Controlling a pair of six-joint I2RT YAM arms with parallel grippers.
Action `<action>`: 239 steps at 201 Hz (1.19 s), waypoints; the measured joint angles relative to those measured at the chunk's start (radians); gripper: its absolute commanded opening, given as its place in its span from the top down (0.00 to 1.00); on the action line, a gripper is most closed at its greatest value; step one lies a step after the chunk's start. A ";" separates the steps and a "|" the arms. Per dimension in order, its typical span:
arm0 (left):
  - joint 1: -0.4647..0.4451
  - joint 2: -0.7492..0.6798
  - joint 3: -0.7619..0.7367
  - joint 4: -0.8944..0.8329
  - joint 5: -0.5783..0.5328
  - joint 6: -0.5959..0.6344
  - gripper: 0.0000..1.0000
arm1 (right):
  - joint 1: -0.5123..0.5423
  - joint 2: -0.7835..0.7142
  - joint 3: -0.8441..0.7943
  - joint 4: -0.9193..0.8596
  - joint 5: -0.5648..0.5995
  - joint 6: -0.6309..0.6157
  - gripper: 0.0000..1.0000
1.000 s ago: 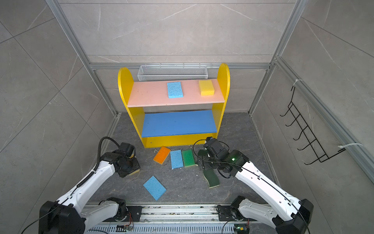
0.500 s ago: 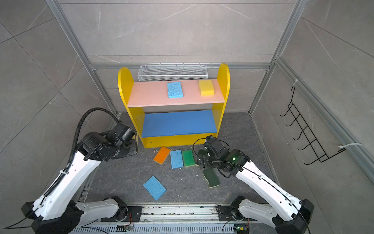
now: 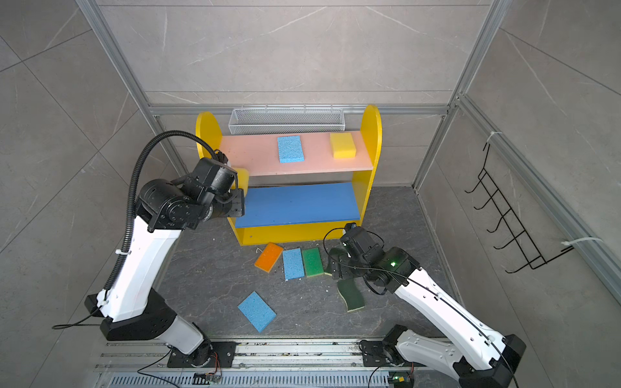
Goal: Place and organize the cleaning sponges onto the shelf
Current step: 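Carry the yellow sponge with the left gripper up to the pink shelf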
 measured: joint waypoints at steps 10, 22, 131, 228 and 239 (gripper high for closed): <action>0.000 0.004 0.004 0.035 -0.001 0.035 0.45 | 0.000 0.000 0.000 -0.003 0.000 0.000 0.03; 0.000 0.001 -0.001 0.074 -0.002 0.067 0.44 | 0.000 0.000 0.000 -0.008 0.000 0.000 0.03; 0.002 0.000 -0.006 0.468 -0.090 0.343 0.37 | 0.000 0.018 0.000 -0.010 -0.002 0.000 0.03; 0.127 0.163 0.074 0.530 -0.122 0.369 0.35 | 0.000 0.022 0.000 -0.010 -0.004 -0.024 0.03; 0.143 0.164 0.074 0.534 -0.120 0.358 0.35 | 0.000 0.023 0.000 -0.010 -0.003 -0.024 0.03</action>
